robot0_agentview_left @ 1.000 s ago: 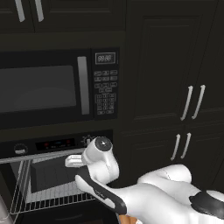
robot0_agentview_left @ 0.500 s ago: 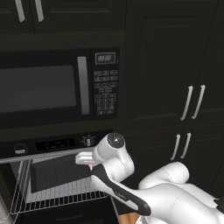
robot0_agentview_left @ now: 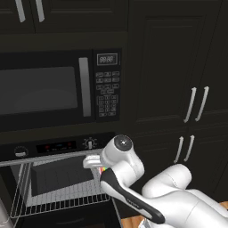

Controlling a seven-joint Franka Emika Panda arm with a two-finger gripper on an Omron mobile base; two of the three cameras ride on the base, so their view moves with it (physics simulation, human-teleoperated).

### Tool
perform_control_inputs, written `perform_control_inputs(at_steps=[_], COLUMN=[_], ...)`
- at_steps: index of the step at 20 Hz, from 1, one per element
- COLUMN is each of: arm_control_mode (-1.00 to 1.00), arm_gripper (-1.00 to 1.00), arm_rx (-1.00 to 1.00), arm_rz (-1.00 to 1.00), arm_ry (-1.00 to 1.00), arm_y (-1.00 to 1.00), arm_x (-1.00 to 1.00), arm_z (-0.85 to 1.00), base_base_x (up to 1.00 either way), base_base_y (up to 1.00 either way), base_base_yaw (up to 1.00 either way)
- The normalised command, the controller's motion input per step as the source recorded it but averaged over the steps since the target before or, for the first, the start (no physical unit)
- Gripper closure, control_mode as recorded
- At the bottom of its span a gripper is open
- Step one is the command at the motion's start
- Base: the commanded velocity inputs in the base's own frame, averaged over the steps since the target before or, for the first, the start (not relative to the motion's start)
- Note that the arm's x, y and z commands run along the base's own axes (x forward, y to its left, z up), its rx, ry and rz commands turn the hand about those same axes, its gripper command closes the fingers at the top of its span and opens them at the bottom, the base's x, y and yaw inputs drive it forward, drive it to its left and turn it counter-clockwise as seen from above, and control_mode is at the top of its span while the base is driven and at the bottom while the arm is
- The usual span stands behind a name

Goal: Take the baked cake out of the oven and place it on the plate for cooling. Then close the oven door.

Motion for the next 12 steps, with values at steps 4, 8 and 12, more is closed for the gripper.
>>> perform_control_inputs(at_steps=[4,8,12], arm_control_mode=[-1.00,-1.00,-1.00], arm_gripper=[1.00,1.00,1.00], arm_rx=[-0.09,0.00,0.00], arm_rz=[0.00,0.00,0.00], arm_ry=[0.03,0.00,0.00], arm_y=[0.01,0.00,0.00], arm_x=[-0.01,0.00,0.00], arm_z=[0.07,0.01,0.00], base_base_x=[0.00,0.00,0.00], base_base_y=[0.00,0.00,0.00], base_base_yaw=[0.00,0.00,0.00])
